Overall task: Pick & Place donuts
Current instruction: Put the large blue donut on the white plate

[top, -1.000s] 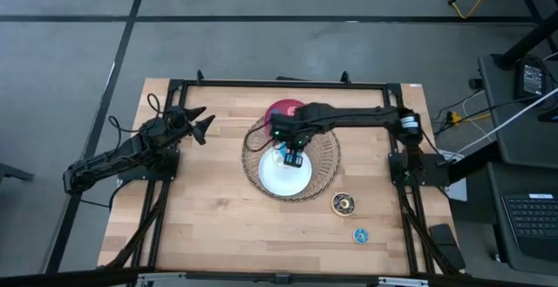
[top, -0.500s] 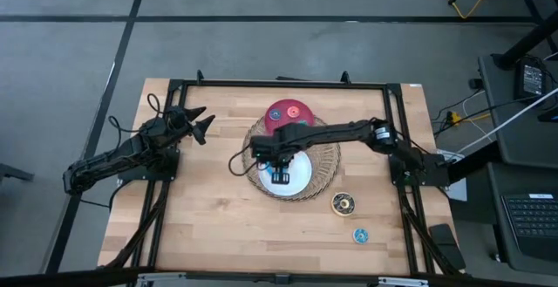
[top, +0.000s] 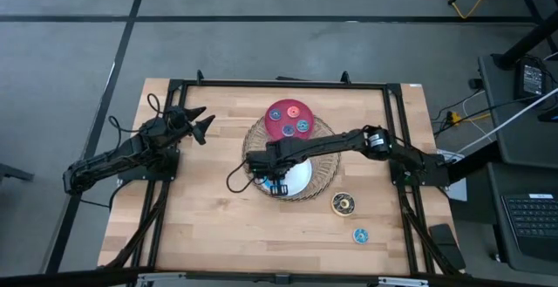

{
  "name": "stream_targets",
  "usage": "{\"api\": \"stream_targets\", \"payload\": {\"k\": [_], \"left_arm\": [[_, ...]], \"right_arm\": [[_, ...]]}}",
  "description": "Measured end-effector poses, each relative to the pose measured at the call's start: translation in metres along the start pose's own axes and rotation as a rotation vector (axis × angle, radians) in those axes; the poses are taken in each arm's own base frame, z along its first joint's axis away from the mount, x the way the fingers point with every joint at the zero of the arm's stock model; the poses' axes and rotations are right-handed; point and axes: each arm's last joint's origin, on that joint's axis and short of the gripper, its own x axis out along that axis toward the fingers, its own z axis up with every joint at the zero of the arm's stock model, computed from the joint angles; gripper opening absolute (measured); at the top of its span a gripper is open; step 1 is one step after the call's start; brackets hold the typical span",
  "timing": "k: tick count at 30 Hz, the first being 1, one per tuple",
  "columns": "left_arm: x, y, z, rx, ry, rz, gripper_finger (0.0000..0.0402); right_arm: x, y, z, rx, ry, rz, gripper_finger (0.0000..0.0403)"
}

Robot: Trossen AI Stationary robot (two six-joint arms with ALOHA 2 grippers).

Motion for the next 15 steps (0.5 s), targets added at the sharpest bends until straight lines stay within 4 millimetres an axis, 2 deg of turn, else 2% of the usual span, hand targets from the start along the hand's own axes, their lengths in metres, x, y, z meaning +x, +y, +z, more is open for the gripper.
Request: {"api": "stream_targets", "payload": {"k": [4,15], "left_arm": [[0.0000,0.0000,0.0000,0.000,0.000,0.000,0.0267],[0.0000,0.0000,-0.0001,0.000,0.001,0.000,0.0267]], "right_arm": [[0.0042,0.0003,-0.0024,-0.007,0.013,0.000,0.0020],[0.0042,-0.0028,-0.0015,-0.028,0.008,-0.095,0.0078]]}}
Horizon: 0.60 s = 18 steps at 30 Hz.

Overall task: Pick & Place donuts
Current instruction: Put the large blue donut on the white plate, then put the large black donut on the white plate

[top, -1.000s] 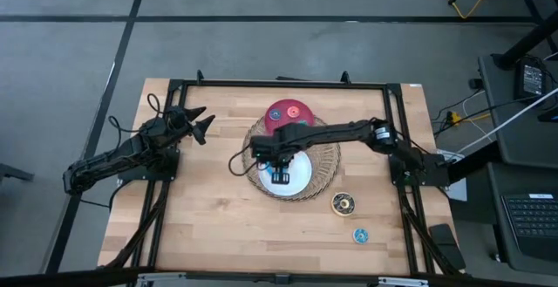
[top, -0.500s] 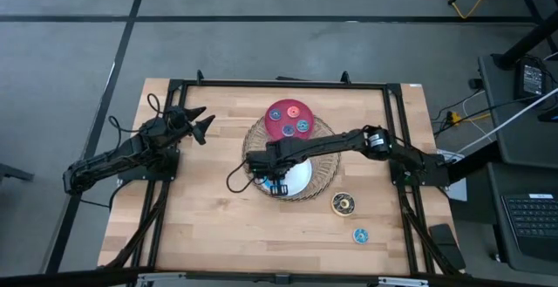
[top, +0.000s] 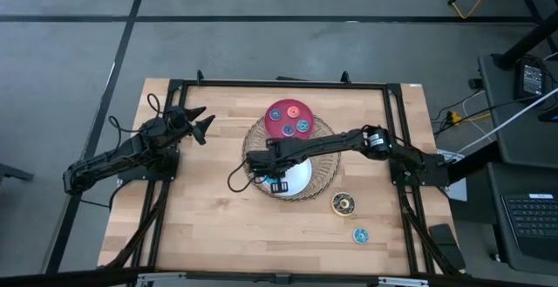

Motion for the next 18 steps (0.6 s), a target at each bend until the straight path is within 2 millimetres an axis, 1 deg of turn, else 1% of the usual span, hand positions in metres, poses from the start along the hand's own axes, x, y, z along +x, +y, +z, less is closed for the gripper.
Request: {"api": "stream_targets", "payload": {"k": [6,14,18], "left_arm": [[0.0000,0.0000,0.0000,0.000,0.000,0.000,0.0267],[0.0000,0.0000,0.0000,0.000,0.000,0.000,0.0267],[0.0000,0.0000,0.0001,0.000,0.000,0.000,0.0267]], "right_arm": [[-0.0002,0.0014,0.0001,-0.005,0.000,-0.001,0.0113],[-0.0002,0.0011,0.0000,-0.026,0.001,-0.003,0.0181],[-0.0002,-0.0001,-0.0002,-0.030,0.006,-0.051,0.0208]]}}
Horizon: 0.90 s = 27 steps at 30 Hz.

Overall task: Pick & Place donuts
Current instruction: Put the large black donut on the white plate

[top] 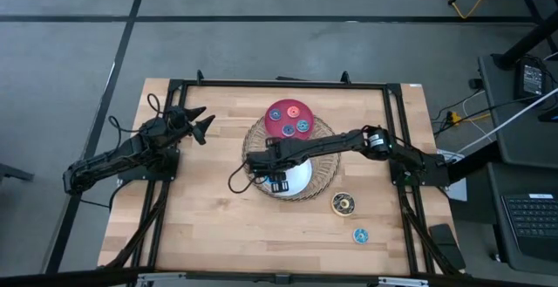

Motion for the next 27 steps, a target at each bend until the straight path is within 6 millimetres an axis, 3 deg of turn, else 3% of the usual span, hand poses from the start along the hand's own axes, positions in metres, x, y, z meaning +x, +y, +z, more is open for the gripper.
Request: {"api": "stream_targets", "payload": {"k": [10,19,27], "left_arm": [[0.000,0.000,0.000,0.000,0.000,0.000,0.0267],[0.000,0.000,0.000,0.000,0.000,0.001,0.0267],[0.000,0.000,0.000,0.000,0.000,0.000,0.0267]], "right_arm": [[-0.014,-0.009,-0.004,0.025,0.081,-0.161,0.0233],[-0.037,-0.028,-0.014,0.398,0.167,-0.212,0.0234],[-0.055,-0.030,-0.026,0.718,0.207,-0.208,0.0234]]}}
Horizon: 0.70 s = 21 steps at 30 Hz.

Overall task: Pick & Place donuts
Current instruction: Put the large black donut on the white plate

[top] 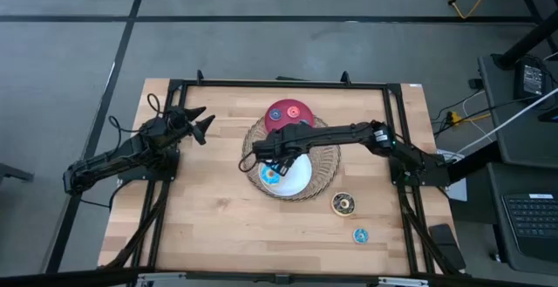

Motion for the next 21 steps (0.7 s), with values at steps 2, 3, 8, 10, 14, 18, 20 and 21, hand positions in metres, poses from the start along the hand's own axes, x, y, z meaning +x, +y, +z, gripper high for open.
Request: {"api": "stream_targets", "payload": {"k": [2,3,8,10,14,18,20,21], "left_arm": [[0.000,0.000,0.000,0.000,0.001,0.000,0.0267],[0.000,0.000,0.000,0.000,0.000,0.000,0.0267],[0.000,0.000,0.000,0.000,0.000,0.000,0.0267],[0.000,0.000,0.000,0.000,0.000,0.000,0.0267],[0.000,0.000,0.000,0.000,0.000,0.000,0.0267],[0.000,0.000,0.000,0.000,0.000,0.000,0.0267],[0.000,0.000,0.000,0.000,-0.001,0.000,0.0267],[0.000,0.000,0.000,0.000,-0.001,0.000,0.0267]], "right_arm": [[-0.005,-0.002,-0.002,0.053,0.018,0.036,0.0234],[-0.007,-0.004,-0.004,0.081,0.025,0.048,0.0234],[-0.018,-0.008,-0.021,0.197,0.025,0.076,0.0234],[-0.020,-0.008,-0.030,0.246,0.017,0.086,0.0234],[-0.022,-0.008,-0.052,0.332,0.002,0.110,0.0234],[-0.022,-0.007,-0.080,0.409,0.014,0.105,0.0234],[-0.022,-0.006,-0.094,0.446,0.022,0.098,0.0234],[-0.021,-0.006,-0.102,0.461,0.035,0.096,0.0234]]}}
